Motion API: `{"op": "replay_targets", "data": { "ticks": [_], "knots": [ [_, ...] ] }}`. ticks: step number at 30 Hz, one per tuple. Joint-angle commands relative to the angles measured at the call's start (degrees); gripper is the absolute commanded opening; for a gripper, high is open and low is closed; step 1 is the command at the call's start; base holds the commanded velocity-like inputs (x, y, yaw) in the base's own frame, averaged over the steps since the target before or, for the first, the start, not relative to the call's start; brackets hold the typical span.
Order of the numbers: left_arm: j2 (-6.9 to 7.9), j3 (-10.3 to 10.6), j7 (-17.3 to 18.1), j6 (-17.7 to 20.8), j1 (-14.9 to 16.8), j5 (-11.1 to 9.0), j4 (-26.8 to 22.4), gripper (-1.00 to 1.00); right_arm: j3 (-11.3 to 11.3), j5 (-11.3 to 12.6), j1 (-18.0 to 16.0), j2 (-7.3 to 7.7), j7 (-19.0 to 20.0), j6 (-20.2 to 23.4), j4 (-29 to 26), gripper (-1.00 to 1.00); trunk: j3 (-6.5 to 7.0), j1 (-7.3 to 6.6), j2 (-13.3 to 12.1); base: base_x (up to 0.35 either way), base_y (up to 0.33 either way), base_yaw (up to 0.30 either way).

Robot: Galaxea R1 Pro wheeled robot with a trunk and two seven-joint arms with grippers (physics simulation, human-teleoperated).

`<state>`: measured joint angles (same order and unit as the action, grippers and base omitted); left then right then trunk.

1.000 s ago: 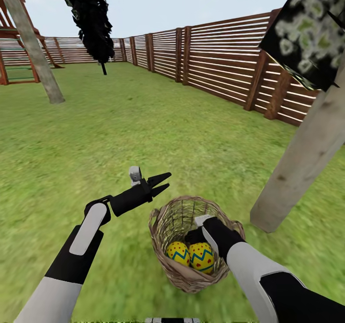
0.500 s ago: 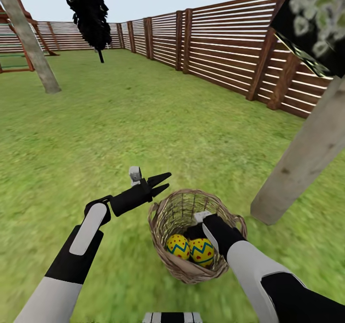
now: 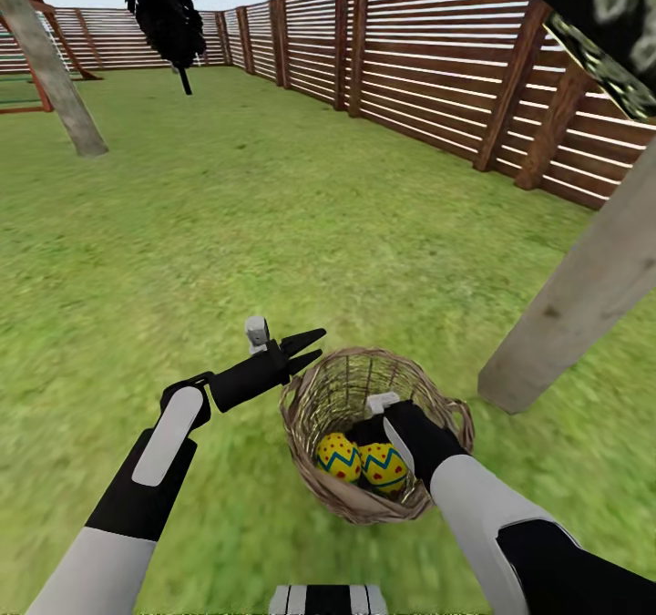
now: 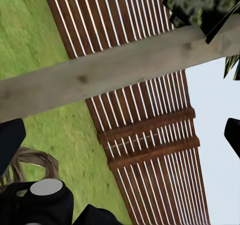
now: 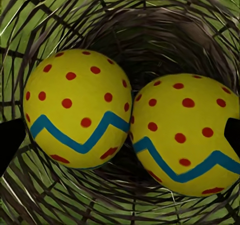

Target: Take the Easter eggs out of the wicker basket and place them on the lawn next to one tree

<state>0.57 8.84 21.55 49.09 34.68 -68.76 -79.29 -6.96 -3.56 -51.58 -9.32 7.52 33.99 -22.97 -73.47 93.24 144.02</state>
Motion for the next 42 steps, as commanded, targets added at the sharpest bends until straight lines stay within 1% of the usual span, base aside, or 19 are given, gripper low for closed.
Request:
{"op": "replay_targets", "data": {
  "ticks": [1,2,4,6,18,25,37,42],
  "knots": [
    [0.03,0.0,0.2,0.1,0.0,0.0,0.0,1.0,-0.2,-0.4,0.0,0.06,1.6,0.3,-0.1,1.0,-0.27,0.01,0.0,0.0,0.0,0.0],
    [-0.01,0.0,0.2,0.1,0.0,0.0,0.2,1.0,-0.2,-0.4,0.0,0.12,3.4,0.3,-0.1,1.0,-0.49,0.04,0.0,0.0,0.0,0.0],
    [-0.03,0.0,0.2,0.1,0.0,0.0,1.0,1.0,-0.2,-0.5,0.0,0.16,5.8,0.3,-0.1,1.0,-0.93,0.09,0.1,0.0,0.0,0.0],
    [-0.07,0.0,0.2,0.1,0.0,0.0,1.3,1.0,-0.2,-0.5,0.0,0.17,6.4,0.3,-0.1,1.0,-1.38,0.14,0.1,0.0,0.0,0.0],
    [-0.13,-0.1,0.2,0.1,0.0,0.0,1.4,1.0,-0.1,-0.5,0.0,0.18,6.8,0.3,-0.4,1.0,-4.04,0.45,0.3,0.0,0.0,0.0],
    [-0.13,-0.1,0.2,0.0,0.0,0.0,1.4,1.0,-0.2,-0.6,0.0,0.18,6.7,0.3,-2.6,1.0,-5.59,0.63,0.4,0.0,0.0,0.0],
    [-0.13,-0.1,0.2,0.0,0.0,0.0,1.4,1.0,-0.2,-0.8,0.0,0.03,6.6,0.3,-3.3,1.0,-8.25,0.94,0.5,0.0,0.0,0.0],
    [-0.21,-0.1,0.2,0.0,0.0,0.0,1.4,1.0,-0.2,-0.8,0.0,0.06,7.0,0.3,-5.1,1.0,-9.35,1.07,0.6,0.0,0.0,0.0]
  ]
}}
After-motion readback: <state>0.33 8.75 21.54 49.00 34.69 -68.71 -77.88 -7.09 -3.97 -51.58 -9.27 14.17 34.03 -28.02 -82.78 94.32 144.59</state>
